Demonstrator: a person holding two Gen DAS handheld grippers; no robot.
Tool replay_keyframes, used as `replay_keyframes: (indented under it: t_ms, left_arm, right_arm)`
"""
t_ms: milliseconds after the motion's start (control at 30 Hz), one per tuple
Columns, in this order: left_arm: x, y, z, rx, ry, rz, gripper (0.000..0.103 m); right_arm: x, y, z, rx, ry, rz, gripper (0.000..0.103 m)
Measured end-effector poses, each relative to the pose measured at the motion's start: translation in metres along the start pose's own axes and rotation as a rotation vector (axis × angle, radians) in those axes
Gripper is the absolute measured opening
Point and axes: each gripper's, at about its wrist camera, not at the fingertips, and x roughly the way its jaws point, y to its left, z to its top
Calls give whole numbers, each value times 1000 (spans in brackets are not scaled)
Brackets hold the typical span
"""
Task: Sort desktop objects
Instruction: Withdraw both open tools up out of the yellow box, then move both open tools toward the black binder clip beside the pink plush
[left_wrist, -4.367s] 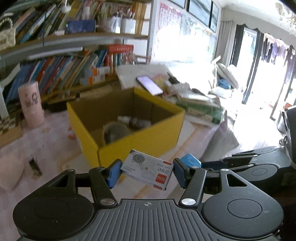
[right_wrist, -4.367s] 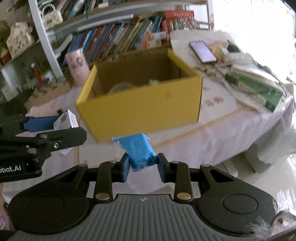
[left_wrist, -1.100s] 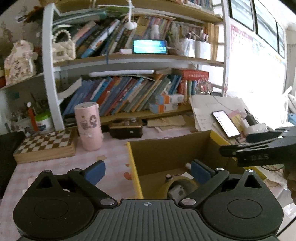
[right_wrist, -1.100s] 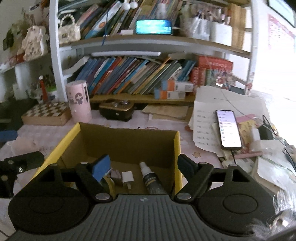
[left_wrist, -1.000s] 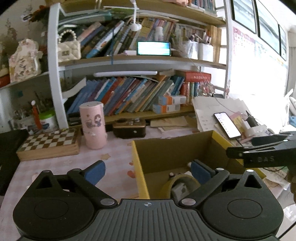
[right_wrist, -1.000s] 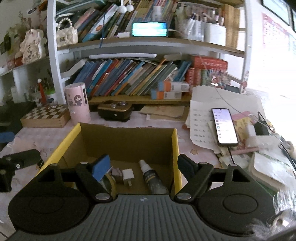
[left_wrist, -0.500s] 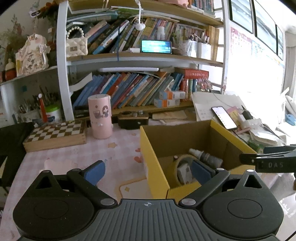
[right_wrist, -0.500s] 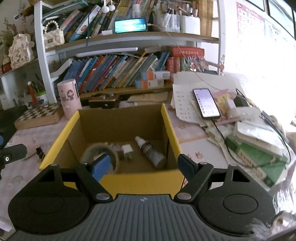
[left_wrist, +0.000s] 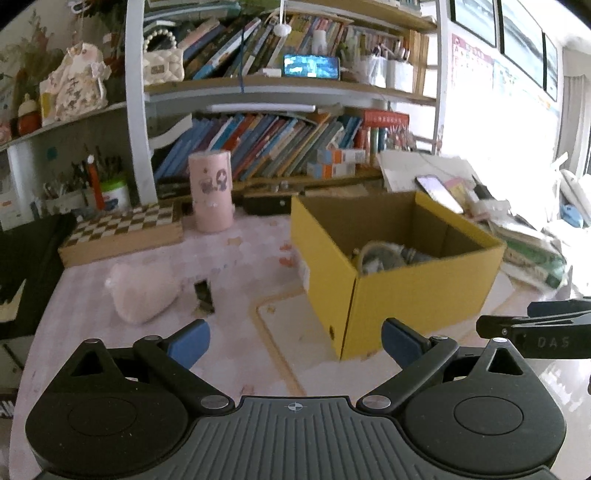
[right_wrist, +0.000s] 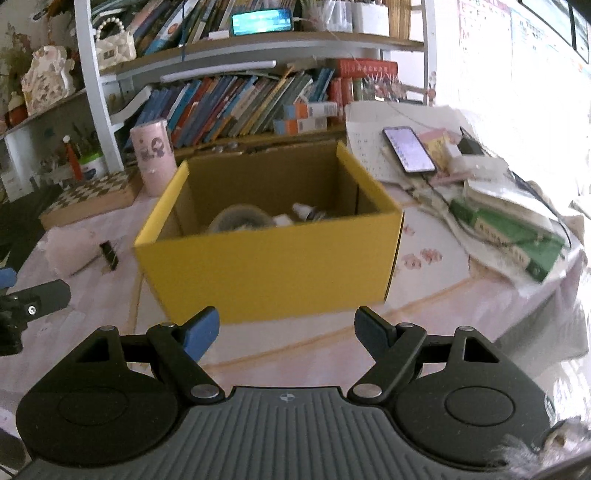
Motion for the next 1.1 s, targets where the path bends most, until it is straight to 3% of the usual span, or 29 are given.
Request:
replay_keyframes:
  t_ms: [500,633,1100]
  left_arm:
    - [-31,36,-45,-8,86,11,101]
    - [-38,43,-53,-2,98,16,101]
    - [-60,60,-72,-2,112,48,101]
  right_arm:
    - [-28,59,-56,-14,52,26,76]
    - [-32,72,-67,-25,67,42,70]
    - [-38,109,-83,-87,96,118,63]
